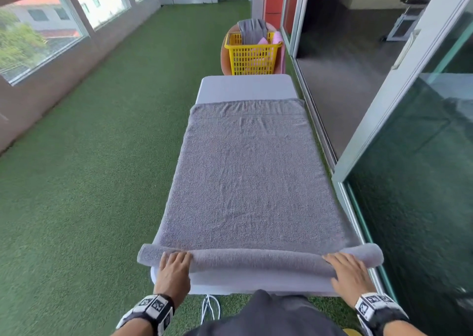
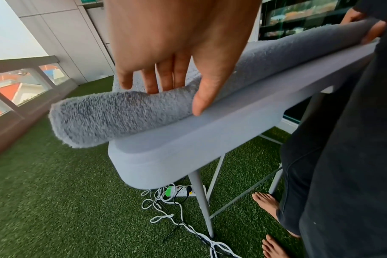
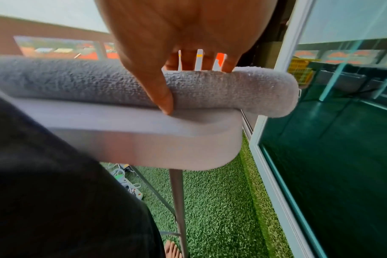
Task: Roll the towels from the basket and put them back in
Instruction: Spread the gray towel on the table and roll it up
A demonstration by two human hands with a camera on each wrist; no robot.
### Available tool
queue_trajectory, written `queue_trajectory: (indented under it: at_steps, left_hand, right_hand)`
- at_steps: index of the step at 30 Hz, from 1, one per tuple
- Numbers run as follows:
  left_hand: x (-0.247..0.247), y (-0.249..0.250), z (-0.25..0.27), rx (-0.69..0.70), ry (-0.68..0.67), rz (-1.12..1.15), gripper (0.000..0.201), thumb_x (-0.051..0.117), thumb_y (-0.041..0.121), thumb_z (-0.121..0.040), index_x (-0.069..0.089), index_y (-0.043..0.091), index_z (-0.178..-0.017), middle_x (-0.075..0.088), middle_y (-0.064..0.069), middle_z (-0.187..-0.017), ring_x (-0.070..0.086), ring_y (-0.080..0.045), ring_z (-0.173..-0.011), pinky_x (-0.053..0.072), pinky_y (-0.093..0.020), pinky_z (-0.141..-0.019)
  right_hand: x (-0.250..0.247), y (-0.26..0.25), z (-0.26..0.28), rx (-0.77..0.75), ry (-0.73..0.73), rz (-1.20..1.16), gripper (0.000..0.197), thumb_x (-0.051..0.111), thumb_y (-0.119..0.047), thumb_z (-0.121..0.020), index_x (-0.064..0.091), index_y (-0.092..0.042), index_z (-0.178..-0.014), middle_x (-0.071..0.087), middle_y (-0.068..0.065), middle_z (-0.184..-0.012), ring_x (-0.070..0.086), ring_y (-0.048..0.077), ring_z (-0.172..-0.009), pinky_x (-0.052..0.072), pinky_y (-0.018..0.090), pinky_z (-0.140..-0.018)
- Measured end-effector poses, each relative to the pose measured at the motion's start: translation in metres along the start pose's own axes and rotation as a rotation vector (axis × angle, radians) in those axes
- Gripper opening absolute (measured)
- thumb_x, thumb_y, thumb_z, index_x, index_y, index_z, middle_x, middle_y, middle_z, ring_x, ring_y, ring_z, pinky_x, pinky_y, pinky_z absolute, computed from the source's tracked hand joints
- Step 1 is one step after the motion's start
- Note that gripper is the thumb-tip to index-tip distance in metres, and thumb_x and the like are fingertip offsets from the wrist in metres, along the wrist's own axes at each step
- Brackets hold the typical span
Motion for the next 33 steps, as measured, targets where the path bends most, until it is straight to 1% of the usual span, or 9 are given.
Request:
queue_trajectory:
  at_steps: [3, 8, 10, 13, 16, 20, 23, 28, 33]
  left_hand:
    - [-0.02, 0.002, -0.008, -0.025, 0.038, -0.019, 0.023, 0.063, 0.014, -0.078, 0.064, 0.023, -0.099, 0.064, 0.007, -0.099, 0.06, -0.019, -0.102, 0.026, -0.055, -0.112]
    - [-0.026, 0.005, -0.026, -0.043, 0.059, 0.083, 0.053, 0.024, 0.006, -0.095, 0.028, 0.011, -0.148, 0.031, -0.007, -0.153, 0.022, -0.026, -0.144, 0.0, -0.043, -0.117]
    - [-0.014, 0.003, -0.021, -0.013, -0.046, 0.068, 0.053, 0.034, 0.02, -0.099, 0.021, 0.011, -0.15, 0.023, -0.006, -0.156, 0.016, -0.026, -0.145, 0.004, -0.042, -0.118]
    - [-0.002, 0.003, -0.013, 0.043, -0.052, 0.097, 0.048, 0.074, 0.017, -0.074, 0.059, 0.013, -0.12, 0.062, -0.004, -0.121, 0.058, -0.029, -0.114, 0.039, -0.048, -0.107]
    - [-0.02, 0.006, -0.013, 0.029, 0.026, 0.058, 0.017, 0.061, 0.025, -0.084, 0.064, 0.023, -0.102, 0.062, 0.004, -0.102, 0.055, -0.016, -0.097, 0.043, -0.036, -0.097]
    - [-0.028, 0.004, -0.024, -0.017, 0.098, 0.102, 0.045, 0.026, 0.025, -0.1, 0.037, 0.013, -0.142, 0.033, -0.001, -0.151, 0.03, -0.022, -0.139, 0.008, -0.043, -0.119]
    - [-0.014, -0.001, -0.021, -0.014, -0.036, 0.094, 0.062, 0.027, 0.044, -0.101, 0.004, 0.012, -0.149, -0.001, 0.007, -0.15, 0.002, -0.016, -0.145, -0.007, -0.038, -0.114]
    - [-0.004, -0.002, -0.012, 0.092, -0.049, 0.033, 0.045, 0.077, 0.026, -0.07, 0.059, 0.023, -0.112, 0.068, 0.002, -0.108, 0.063, -0.02, -0.103, 0.041, -0.045, -0.103]
    - [-0.033, 0.0, -0.034, 0.037, -0.05, -0.007, 0.043, 0.031, 0.03, -0.097, 0.043, 0.021, -0.138, 0.046, 0.0, -0.139, 0.038, -0.018, -0.13, 0.011, -0.046, -0.117]
  right_hand:
    - [-0.022, -0.004, -0.01, 0.025, -0.015, -0.012, 0.026, 0.052, -0.028, -0.083, 0.047, -0.042, -0.105, 0.048, -0.018, -0.125, 0.04, 0.008, -0.122, 0.025, 0.034, -0.106]
    - [-0.037, -0.004, -0.028, 0.06, 0.084, -0.068, 0.049, 0.033, -0.04, -0.1, 0.029, -0.033, -0.148, 0.026, -0.011, -0.155, 0.027, 0.012, -0.141, 0.014, 0.039, -0.116]
    - [-0.022, -0.005, -0.021, 0.046, 0.013, -0.084, 0.055, 0.039, -0.046, -0.097, 0.028, -0.029, -0.149, 0.029, -0.011, -0.154, 0.026, 0.011, -0.142, 0.013, 0.036, -0.117]
    - [-0.012, -0.009, -0.005, 0.056, -0.023, -0.04, 0.036, 0.057, -0.032, -0.085, 0.047, -0.041, -0.119, 0.049, -0.018, -0.131, 0.041, 0.006, -0.126, 0.026, 0.03, -0.107]
    - [-0.022, -0.011, -0.008, 0.1, -0.101, -0.035, 0.017, 0.054, -0.032, -0.08, 0.04, -0.041, -0.082, 0.051, -0.017, -0.104, 0.045, 0.006, -0.102, 0.028, 0.03, -0.088]
    - [-0.039, -0.008, -0.026, 0.09, 0.019, -0.108, 0.041, 0.039, -0.035, -0.095, 0.044, -0.037, -0.136, 0.042, -0.014, -0.142, 0.036, 0.009, -0.132, 0.024, 0.04, -0.109]
    - [-0.028, -0.009, -0.024, 0.05, 0.016, -0.207, 0.057, 0.039, -0.049, -0.097, 0.027, -0.031, -0.149, 0.027, -0.014, -0.154, 0.022, 0.009, -0.144, 0.013, 0.039, -0.117]
    - [-0.019, -0.013, -0.007, 0.05, -0.044, -0.066, 0.036, 0.061, -0.031, -0.083, 0.048, -0.041, -0.115, 0.051, -0.023, -0.122, 0.044, 0.004, -0.118, 0.03, 0.028, -0.098]
    - [-0.044, -0.009, -0.032, 0.063, -0.058, -0.115, 0.019, 0.044, -0.027, -0.089, 0.055, -0.038, -0.099, 0.051, -0.021, -0.115, 0.046, 0.008, -0.118, 0.028, 0.037, -0.102]
Point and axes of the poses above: each hand's wrist, its own z-axis away from the middle knuckle, its own x-axis out of the palm, y = z × x, the point moved 5 cm from there along -z, towards the middle knuckle
